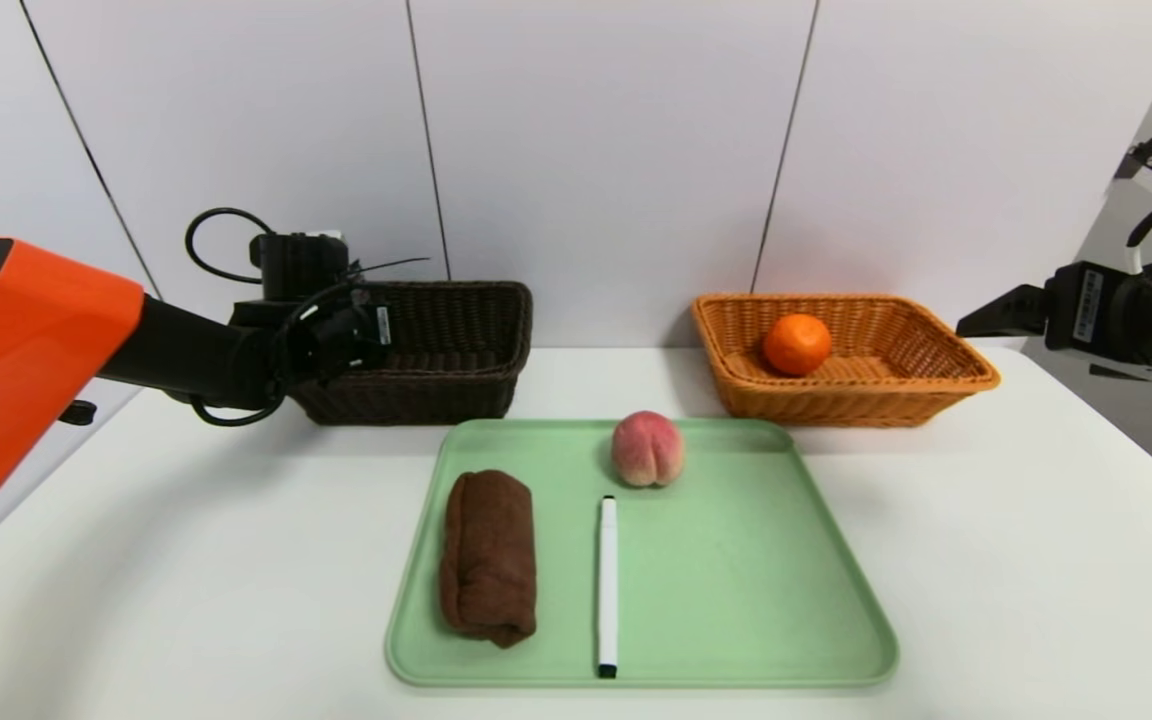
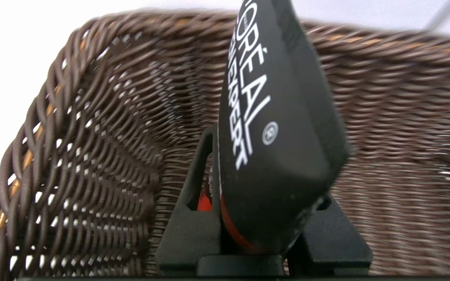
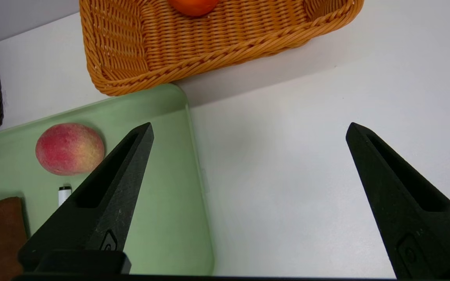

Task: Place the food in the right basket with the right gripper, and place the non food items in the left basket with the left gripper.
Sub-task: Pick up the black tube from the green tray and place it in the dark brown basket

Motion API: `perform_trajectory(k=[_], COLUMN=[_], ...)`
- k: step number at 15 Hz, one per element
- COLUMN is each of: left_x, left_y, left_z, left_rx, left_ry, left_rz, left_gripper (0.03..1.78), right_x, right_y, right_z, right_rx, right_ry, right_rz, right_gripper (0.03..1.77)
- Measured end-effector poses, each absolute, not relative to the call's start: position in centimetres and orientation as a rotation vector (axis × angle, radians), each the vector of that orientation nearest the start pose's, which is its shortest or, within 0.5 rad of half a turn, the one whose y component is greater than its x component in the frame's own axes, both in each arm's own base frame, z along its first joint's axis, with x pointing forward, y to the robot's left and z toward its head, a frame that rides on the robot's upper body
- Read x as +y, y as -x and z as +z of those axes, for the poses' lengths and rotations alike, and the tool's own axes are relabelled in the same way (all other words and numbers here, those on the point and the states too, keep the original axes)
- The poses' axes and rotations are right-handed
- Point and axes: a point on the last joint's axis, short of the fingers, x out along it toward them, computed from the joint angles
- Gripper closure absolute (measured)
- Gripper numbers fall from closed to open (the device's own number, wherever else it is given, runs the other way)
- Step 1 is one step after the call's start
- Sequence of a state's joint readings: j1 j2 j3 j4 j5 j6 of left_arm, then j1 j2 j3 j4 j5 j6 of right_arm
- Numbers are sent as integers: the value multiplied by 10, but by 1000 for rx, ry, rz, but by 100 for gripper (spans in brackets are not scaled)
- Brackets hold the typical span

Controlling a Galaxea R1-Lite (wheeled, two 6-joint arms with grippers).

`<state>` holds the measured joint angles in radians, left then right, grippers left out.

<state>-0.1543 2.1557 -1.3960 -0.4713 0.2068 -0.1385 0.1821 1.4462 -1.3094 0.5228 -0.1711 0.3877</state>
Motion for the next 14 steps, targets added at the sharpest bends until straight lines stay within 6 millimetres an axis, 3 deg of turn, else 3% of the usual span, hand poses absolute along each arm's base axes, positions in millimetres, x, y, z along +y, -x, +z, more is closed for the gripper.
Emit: perform_trajectory(k=[2, 6, 9, 11, 14], left_x=[-64, -63, -63, -61, -59], left_y=[-440, -441, -430, -416, -375], left_z=[150, 158, 196, 234, 280], left_rx=[289, 248, 191, 161, 186], left_ry=[84, 90, 79, 74, 79], left_rz=[74, 71, 62, 57, 13], left_gripper=[132, 84, 60, 48, 37], right_x=[38, 38, 39, 46, 65], right_y=[-224, -224, -224, -222, -217], right_z=[284, 281, 278, 278, 283], right_rx=[646, 658, 668, 673, 674], right_ry=[-257, -256, -253, -244, -266], right_rz=[-114, -115, -113, -86, -16], right_gripper=[10, 10, 10, 10, 10])
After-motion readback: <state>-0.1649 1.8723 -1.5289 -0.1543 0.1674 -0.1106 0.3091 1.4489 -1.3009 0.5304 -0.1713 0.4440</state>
